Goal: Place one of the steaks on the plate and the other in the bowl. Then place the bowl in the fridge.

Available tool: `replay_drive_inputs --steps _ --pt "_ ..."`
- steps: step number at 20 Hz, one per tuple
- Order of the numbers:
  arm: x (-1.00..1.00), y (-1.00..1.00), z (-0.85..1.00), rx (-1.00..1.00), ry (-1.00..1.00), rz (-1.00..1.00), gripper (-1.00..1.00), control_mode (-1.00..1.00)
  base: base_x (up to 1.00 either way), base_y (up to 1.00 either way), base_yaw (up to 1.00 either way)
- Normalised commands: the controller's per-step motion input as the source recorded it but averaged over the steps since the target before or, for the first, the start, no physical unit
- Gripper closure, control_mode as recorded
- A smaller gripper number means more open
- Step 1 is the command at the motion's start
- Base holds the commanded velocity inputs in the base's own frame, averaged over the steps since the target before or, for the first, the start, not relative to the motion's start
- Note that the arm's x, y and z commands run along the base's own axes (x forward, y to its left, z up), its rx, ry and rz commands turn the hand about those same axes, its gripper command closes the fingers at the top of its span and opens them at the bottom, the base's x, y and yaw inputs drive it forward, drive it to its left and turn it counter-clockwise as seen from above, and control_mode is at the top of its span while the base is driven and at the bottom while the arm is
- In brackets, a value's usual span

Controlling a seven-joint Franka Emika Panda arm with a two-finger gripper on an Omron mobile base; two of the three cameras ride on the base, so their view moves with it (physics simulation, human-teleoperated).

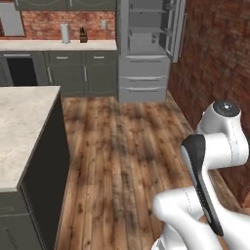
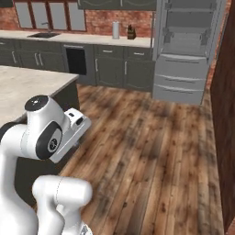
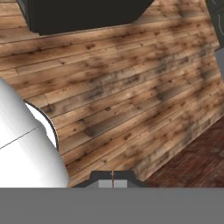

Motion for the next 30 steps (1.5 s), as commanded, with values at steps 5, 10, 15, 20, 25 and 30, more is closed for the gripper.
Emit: replay_drive_inputs --steps 5,10,15,20,25,30 --pt "0.00 0.00 0.00 0.00 0.00 0.00 1.00 1.00 -0.73 0.56 0.00" --pt "0.00 0.00 0.00 0.00 0.00 0.00 1.00 1.00 -0.62 0.64 0.00" --pt "0.00 0.00 0.00 0.00 0.00 0.00 1.00 1.00 -0.41 0.69 0.00" --pt "0.00 0.00 0.00 0.00 0.00 0.00 1.00 1.00 -0.20 0.77 -0.01" --pt "0.00 0.00 0.00 0.00 0.00 0.00 1.00 1.00 0.00 0.73 -0.07" --pt "0.00 0.00 0.00 0.00 0.00 0.00 1.00 1.00 0.00 0.67 -0.10"
